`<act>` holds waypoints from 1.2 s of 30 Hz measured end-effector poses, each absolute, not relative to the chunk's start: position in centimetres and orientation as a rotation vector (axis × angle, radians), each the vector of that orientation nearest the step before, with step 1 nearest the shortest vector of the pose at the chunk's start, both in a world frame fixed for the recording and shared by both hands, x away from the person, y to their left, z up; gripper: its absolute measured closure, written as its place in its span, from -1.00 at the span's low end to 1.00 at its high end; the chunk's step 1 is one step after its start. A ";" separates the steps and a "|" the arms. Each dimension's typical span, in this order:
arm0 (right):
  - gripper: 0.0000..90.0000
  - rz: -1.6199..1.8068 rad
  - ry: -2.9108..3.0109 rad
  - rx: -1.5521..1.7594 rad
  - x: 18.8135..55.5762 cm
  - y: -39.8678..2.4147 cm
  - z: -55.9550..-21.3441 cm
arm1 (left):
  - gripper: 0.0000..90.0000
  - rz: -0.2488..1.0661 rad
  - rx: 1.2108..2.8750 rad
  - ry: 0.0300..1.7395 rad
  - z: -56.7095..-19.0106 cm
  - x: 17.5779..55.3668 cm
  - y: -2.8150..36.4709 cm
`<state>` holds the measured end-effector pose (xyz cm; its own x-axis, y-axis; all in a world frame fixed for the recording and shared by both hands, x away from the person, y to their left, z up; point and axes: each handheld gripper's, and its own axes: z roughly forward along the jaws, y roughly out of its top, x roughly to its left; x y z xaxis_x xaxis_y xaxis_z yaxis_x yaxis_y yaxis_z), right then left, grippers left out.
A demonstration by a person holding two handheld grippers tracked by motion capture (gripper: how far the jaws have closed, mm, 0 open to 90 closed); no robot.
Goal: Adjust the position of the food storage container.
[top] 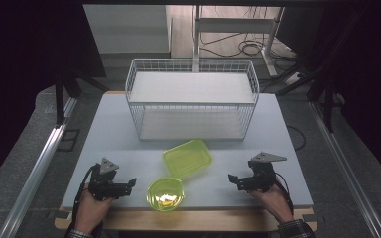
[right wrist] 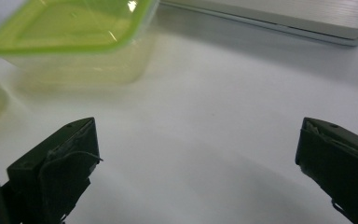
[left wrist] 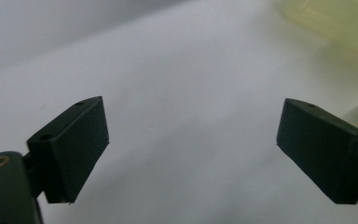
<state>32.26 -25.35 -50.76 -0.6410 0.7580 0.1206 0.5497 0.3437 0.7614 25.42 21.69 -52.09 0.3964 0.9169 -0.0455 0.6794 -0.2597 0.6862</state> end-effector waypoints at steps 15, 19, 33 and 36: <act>-0.97 1.086 2.353 1.146 32.2 -25.1 -50.6 | -0.62 0.437 2.045 1.272 -51.5 25.0 21.3; -0.94 1.078 2.355 1.155 32.2 -25.1 -50.6 | -0.39 0.412 2.039 1.229 -50.8 24.6 21.3; -0.89 1.037 2.368 1.146 32.2 -24.9 -50.7 | 0.66 0.345 1.985 1.055 -46.8 22.9 18.0; -0.88 1.023 2.383 1.134 32.2 -24.8 -50.8 | 0.85 0.320 1.987 1.001 -46.2 22.5 16.8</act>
